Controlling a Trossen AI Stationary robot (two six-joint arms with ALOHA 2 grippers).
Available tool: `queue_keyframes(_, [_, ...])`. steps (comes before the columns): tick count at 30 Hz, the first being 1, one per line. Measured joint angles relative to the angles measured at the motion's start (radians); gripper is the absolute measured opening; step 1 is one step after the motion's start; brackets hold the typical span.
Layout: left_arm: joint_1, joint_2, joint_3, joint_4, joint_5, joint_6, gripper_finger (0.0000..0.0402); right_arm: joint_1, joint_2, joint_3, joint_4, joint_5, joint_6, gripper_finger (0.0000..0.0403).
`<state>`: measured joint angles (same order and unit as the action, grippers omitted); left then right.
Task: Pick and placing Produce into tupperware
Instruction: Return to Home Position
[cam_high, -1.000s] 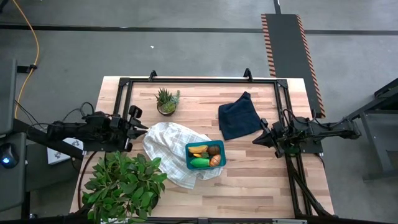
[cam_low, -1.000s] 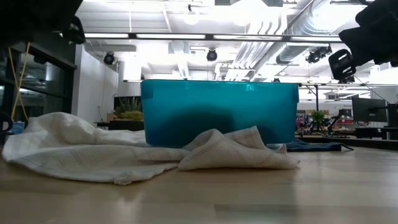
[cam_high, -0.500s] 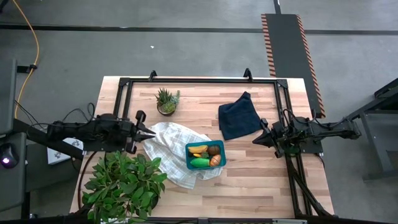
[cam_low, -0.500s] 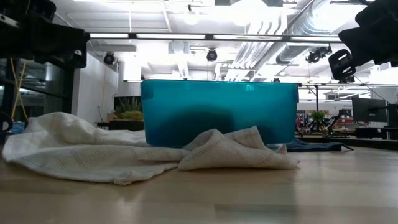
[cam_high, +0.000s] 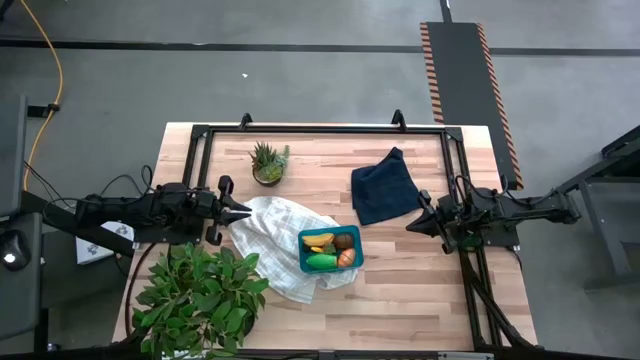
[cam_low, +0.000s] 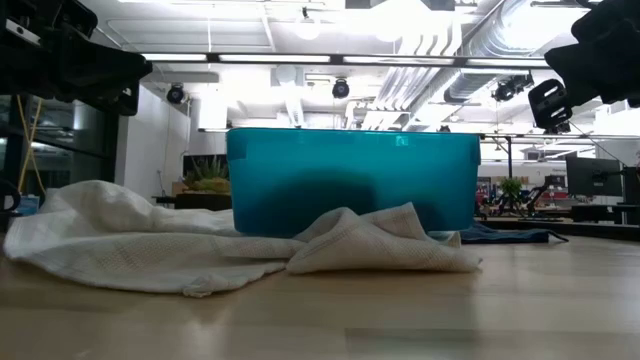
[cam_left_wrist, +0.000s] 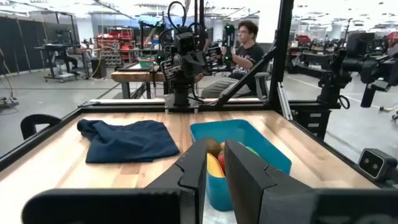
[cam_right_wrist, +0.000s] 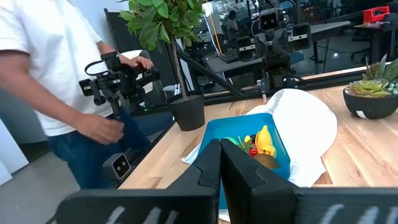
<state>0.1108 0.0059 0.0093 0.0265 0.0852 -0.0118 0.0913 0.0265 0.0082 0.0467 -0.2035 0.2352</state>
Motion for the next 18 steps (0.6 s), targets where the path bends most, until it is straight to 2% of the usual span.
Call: queue_keyframes(18, [0.0, 0.001, 0.0, 0.0, 0.0, 0.006, 0.0046, 0.0, 0.0, 0.0, 0.0, -0.001, 0.0, 0.0])
